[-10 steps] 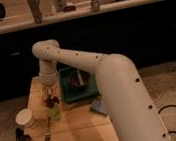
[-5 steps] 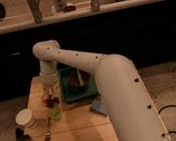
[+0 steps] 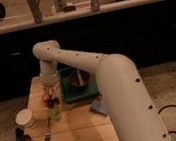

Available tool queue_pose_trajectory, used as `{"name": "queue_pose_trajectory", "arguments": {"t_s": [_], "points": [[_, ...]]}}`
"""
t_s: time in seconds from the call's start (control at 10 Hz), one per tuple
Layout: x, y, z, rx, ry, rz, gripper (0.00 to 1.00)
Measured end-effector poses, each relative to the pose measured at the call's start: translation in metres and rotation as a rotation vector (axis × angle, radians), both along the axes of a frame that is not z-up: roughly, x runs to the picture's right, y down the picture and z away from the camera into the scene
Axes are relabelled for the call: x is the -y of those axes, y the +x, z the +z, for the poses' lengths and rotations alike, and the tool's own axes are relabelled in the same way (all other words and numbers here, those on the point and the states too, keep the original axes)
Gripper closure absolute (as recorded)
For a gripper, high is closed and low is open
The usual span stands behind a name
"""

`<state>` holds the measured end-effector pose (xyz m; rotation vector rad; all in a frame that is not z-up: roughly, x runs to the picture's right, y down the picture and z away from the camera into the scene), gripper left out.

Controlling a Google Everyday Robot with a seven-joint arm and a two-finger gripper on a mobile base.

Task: Place grapes in plastic cup

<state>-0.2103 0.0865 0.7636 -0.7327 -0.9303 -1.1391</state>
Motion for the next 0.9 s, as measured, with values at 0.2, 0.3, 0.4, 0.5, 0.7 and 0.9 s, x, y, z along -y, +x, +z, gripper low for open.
{"name": "queue_pose_trajectory", "arguments": {"t_s": [0.2, 0.3, 0.4, 0.5, 0.7, 0.9], "points": [[-0.0006, 0.0005, -0.0017, -0.006, 0.004, 0.005, 0.24], [-0.0016, 0.0013, -0.0025, -0.009, 0.003, 0.005, 0.2], [-0.0022, 0.0018, -0.0032, -0.012, 0.004, 0.007, 0.2], [-0.0026, 0.0025, -0.0035, -0.014, 0.005, 0.011, 0.2], [-0.0033, 0.0043, -0.0036, -0.02, 0.004, 0.019, 0.2], [-0.0022, 0.0071, -0.0029, -0.024, 0.004, 0.026, 0.2]]}}
